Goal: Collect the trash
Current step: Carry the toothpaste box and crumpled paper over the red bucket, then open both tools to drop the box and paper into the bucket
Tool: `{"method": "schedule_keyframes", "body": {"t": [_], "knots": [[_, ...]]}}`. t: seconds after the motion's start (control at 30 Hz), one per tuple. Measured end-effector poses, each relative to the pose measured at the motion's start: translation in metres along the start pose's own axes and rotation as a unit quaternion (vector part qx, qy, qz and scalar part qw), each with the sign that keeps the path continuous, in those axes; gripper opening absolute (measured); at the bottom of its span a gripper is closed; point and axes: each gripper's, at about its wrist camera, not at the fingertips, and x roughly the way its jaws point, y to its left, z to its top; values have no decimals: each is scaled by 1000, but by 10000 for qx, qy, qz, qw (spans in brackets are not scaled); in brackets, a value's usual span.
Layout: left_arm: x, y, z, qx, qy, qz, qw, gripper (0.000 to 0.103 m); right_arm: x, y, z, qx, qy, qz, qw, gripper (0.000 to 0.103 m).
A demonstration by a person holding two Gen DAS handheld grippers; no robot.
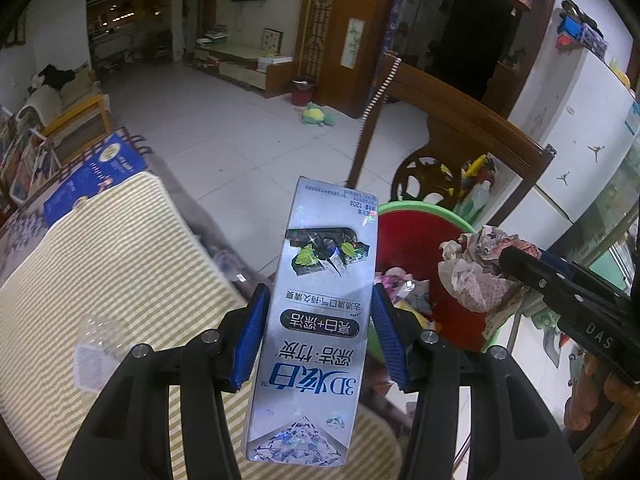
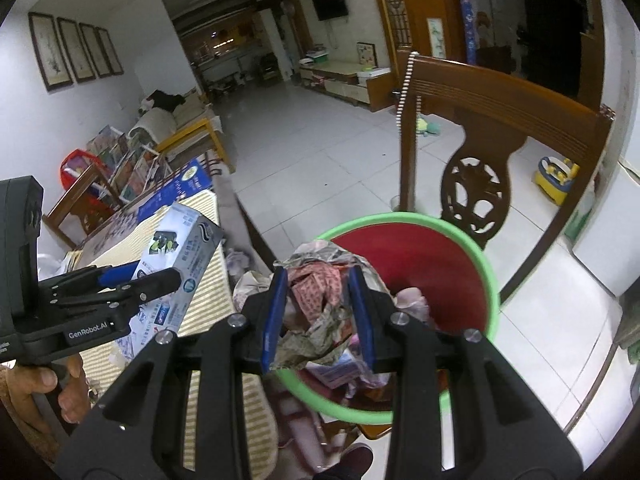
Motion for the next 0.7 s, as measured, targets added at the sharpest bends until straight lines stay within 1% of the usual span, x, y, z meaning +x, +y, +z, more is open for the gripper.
{"method": "schedule_keyframes", "body": {"t": [0.17,0.33,0.7], "knots": [[17,-23,10,166,94,-156,9997,49,-5,-22,3,143,-45,-133,9998,31],[31,-43,16,329,187,-226,9990,49,-6,-42,3,277,-50,-249,9993,32],[57,-69,25,490,354,-368,9975,49,-6,-67,5,385,-16,-351,9986,32]]}}
